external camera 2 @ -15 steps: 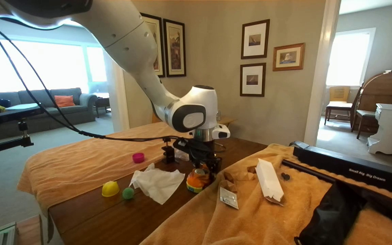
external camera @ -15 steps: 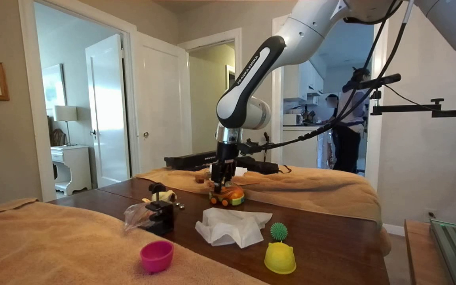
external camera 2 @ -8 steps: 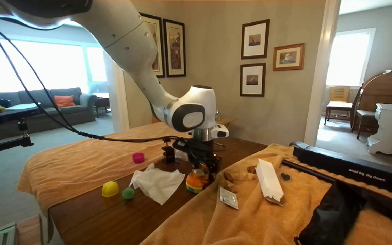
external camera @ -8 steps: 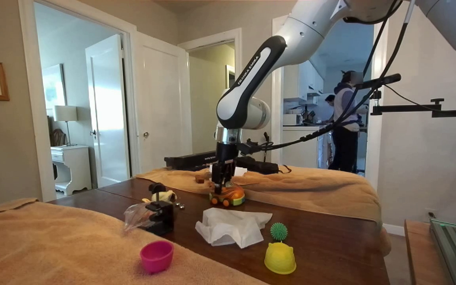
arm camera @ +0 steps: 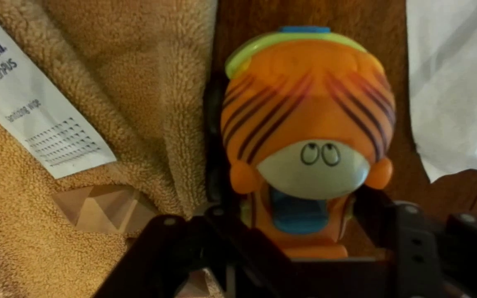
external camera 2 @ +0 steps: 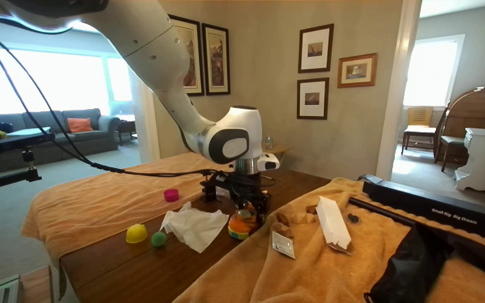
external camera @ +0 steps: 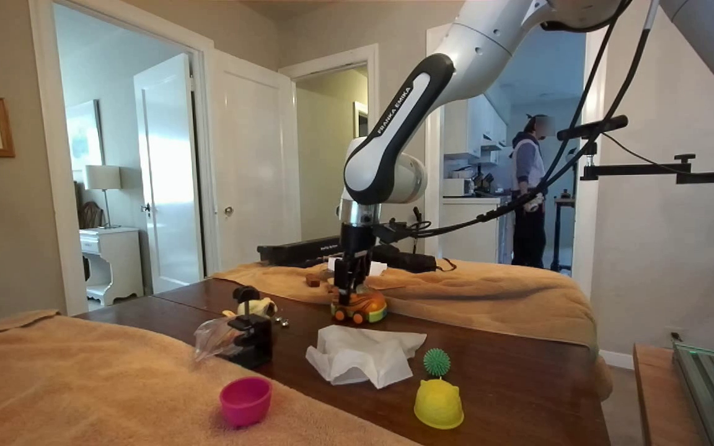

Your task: Move the toy car on the table

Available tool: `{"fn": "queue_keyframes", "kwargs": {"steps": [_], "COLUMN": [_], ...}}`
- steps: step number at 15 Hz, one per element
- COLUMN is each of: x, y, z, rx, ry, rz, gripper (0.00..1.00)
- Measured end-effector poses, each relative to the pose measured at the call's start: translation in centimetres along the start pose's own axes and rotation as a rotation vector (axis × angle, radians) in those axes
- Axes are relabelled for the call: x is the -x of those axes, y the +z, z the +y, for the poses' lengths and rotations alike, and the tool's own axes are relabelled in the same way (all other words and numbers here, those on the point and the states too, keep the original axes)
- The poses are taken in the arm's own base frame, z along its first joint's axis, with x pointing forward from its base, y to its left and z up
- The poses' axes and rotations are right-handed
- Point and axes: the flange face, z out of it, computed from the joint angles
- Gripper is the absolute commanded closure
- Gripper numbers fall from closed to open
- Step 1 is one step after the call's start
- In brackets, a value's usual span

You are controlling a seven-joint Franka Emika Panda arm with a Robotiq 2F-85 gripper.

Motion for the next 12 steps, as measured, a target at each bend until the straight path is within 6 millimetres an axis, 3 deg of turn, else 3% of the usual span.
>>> {"fn": "queue_keyframes", "kwargs": {"steps": [12], "x": [4.2], "y": [-0.3], "z": [-0.6], "rx": [0.012], "ry": [0.042], "rz": [0.021], "gripper": [0.55]}}
